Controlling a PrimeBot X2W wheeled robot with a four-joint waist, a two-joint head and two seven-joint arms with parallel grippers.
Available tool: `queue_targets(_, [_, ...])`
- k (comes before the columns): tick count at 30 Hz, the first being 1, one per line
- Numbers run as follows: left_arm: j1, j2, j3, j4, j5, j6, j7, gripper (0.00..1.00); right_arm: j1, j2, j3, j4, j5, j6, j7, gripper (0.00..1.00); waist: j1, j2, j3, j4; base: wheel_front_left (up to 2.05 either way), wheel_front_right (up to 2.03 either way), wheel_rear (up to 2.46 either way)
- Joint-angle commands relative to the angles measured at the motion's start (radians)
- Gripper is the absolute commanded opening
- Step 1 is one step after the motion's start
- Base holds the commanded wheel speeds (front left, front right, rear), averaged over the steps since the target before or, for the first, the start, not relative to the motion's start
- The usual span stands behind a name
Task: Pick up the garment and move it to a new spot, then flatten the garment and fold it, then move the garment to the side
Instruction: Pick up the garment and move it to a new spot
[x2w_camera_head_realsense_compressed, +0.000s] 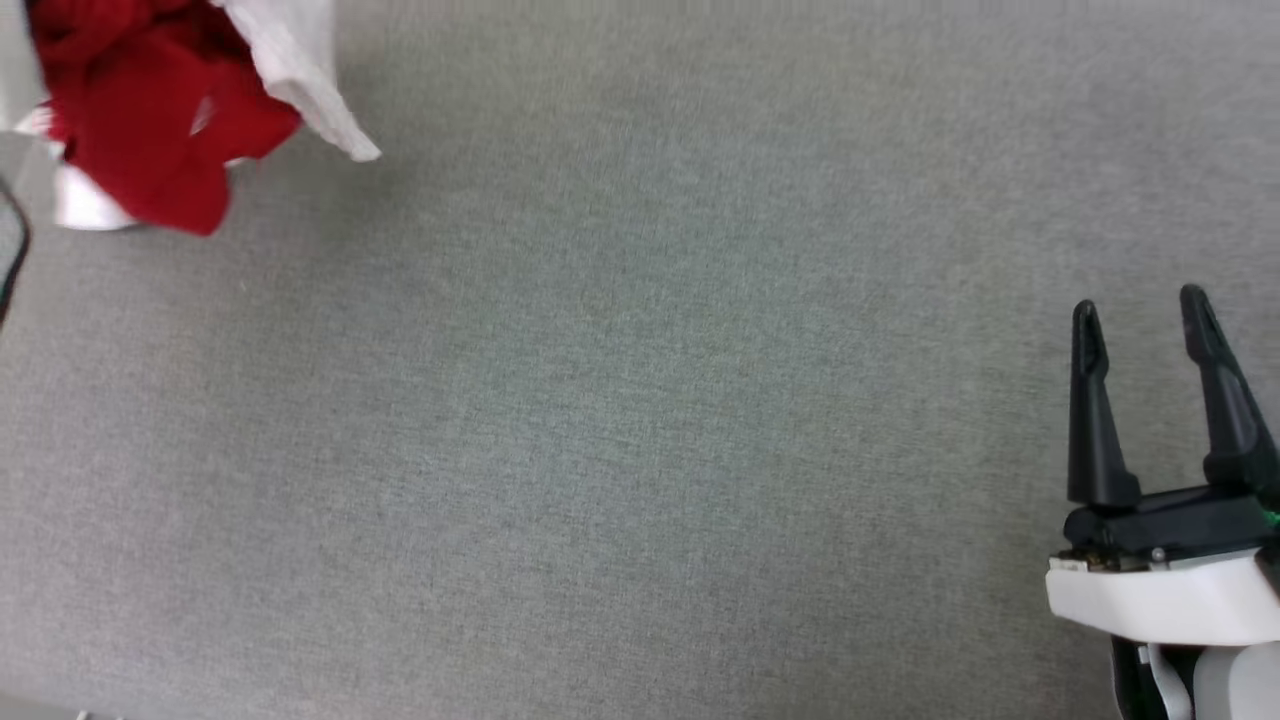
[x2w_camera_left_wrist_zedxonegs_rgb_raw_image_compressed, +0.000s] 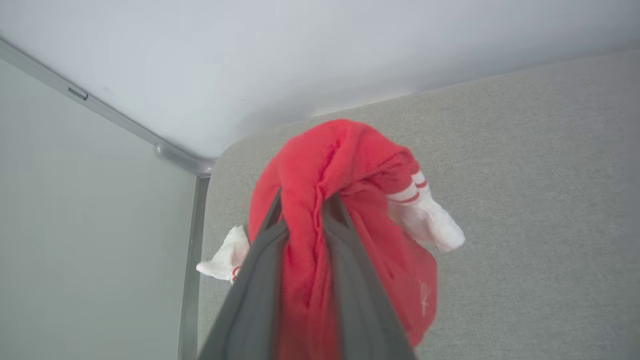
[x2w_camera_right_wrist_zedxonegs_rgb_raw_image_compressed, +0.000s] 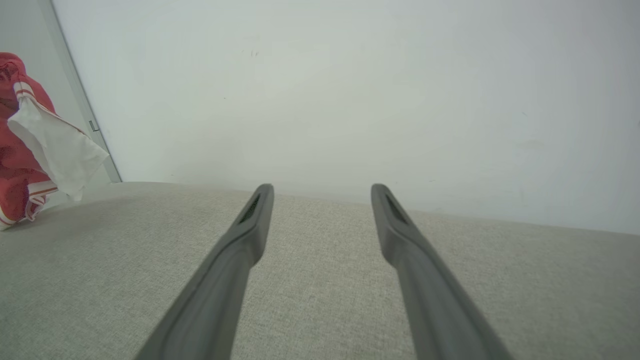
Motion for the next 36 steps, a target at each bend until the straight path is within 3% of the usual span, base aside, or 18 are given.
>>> queue_targets(1, [-0.033, -0.022, -0.028, -0.032, -0.001, 0.0, 0.006, 0.0, 0.017, 0.001, 0.003, 0.014, 0.011, -0.001, -0.002, 1.0, 0.0, 0.0, -0.055, -0.023, 0.0, 0.0, 0.0])
queue_targets(18, [-0.166, -0.151, -0.265, -0.247, -0.021, 0.0, 0.025, 0.0, 0.077, 0.001, -0.004, 0.067, 0.07, -0.001, -0.002, 1.0, 0.0, 0.0, -0.187, -0.216, 0.0, 0.0, 0.0])
queue_targets(31, [-0.025, -0.248, -0.407, -0.263, -0.06, 0.0, -0.058, 0.0, 0.07, 0.001, -0.008, 0.076, 0.082, -0.001, -0.002, 1.0, 0.0, 0.0, -0.166, -0.292, 0.0, 0.0, 0.0])
queue_targets(36, [0.093, -0.332, -0.538, -0.207, -0.075, 0.0, -0.137, 0.0, 0.054, 0.001, -0.006, 0.079, 0.082, -0.001, -0.002, 1.0, 0.0, 0.0, -0.137, -0.305, 0.0, 0.0, 0.0])
